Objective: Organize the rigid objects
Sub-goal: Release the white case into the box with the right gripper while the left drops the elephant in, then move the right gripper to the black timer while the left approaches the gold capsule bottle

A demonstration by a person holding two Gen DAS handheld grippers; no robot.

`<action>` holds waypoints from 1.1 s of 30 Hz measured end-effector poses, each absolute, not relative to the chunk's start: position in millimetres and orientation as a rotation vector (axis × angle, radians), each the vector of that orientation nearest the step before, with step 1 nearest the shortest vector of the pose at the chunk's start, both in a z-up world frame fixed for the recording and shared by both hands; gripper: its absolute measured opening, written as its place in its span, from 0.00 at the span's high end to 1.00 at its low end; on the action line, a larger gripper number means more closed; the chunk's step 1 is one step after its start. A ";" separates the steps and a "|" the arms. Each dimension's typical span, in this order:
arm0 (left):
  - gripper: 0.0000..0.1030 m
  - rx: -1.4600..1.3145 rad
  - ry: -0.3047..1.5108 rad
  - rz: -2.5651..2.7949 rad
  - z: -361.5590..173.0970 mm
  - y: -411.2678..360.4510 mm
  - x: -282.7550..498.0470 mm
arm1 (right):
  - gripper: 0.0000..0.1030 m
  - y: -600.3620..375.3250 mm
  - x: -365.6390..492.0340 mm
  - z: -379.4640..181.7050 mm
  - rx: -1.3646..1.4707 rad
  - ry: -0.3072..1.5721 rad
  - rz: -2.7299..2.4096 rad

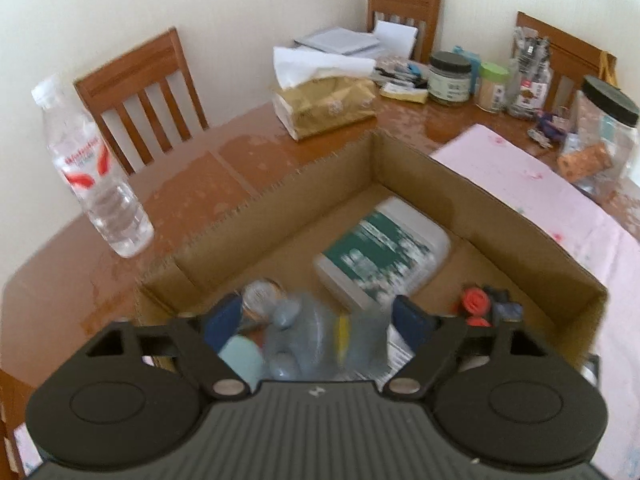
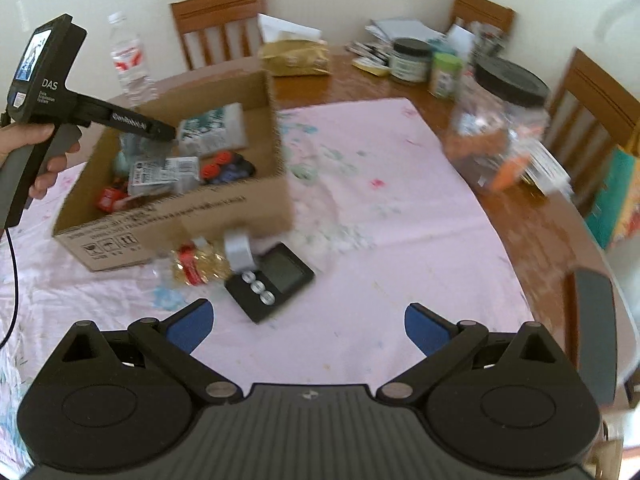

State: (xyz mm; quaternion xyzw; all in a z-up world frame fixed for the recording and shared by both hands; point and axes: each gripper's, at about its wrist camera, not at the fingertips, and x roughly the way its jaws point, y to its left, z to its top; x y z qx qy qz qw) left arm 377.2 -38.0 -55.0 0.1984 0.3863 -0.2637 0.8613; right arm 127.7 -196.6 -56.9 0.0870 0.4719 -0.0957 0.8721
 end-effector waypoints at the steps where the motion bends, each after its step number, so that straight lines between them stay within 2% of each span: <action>1: 0.12 0.420 0.792 -0.548 -53.7 -38.0 377.1 | 0.00 -196.7 124.3 -57.1 0.188 0.988 -0.210; 4: 0.08 0.414 0.776 -0.546 -47.4 -34.6 374.3 | 0.00 -195.4 117.4 -57.6 0.192 0.991 -0.231; 21: 0.02 0.329 0.753 -0.418 -3.4 -6.1 301.4 | 0.00 -212.0 136.1 -78.5 0.070 0.995 -0.095; 33: 0.02 0.154 0.858 -0.182 -23.1 -9.3 224.7 | 0.00 -260.6 184.7 -107.5 -0.017 1.004 0.093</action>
